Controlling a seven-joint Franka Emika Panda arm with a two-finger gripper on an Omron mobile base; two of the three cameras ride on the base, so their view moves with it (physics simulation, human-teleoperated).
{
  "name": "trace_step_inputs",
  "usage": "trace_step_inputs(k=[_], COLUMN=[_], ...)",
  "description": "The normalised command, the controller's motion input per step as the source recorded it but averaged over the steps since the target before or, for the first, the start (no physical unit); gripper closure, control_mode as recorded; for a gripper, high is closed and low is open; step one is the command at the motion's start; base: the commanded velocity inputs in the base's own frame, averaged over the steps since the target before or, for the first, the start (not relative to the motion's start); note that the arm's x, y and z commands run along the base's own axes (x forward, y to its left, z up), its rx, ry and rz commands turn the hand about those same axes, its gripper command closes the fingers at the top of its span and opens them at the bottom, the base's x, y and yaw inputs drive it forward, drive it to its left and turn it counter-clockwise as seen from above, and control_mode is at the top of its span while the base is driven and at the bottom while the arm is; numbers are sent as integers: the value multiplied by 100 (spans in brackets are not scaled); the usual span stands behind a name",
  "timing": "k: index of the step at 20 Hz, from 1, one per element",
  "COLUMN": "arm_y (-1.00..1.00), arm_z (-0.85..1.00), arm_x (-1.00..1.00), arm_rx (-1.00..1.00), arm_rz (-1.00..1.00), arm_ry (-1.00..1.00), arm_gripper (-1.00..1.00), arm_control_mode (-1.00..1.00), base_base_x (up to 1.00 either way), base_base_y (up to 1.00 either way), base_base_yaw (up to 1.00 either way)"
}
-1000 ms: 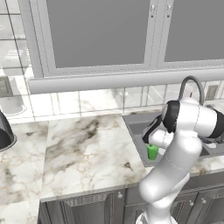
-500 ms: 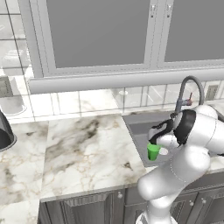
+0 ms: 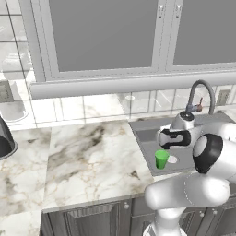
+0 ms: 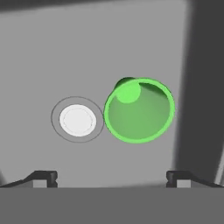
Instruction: Place the cup in the left basin and the colander in the right basin of the sink.
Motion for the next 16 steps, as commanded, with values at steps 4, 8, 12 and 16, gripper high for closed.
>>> trace_step_inputs(k=[4, 8, 12, 16], arm_y=[0, 0, 4, 9], arm_z=[57, 61, 54, 51], arm_x=[-13, -19, -21, -30], arm_rx=[0, 0, 0, 0], arm_rz=[0, 0, 0, 0], arm_ry=[0, 0, 0, 0], arm_gripper=[-100, -100, -100, -100], arm_control_mode=[-100, -100, -100, -100], base_base_x=[0, 0, 0, 0], base_base_y=[0, 0, 0, 0], base_base_yaw=[0, 0, 0, 0])
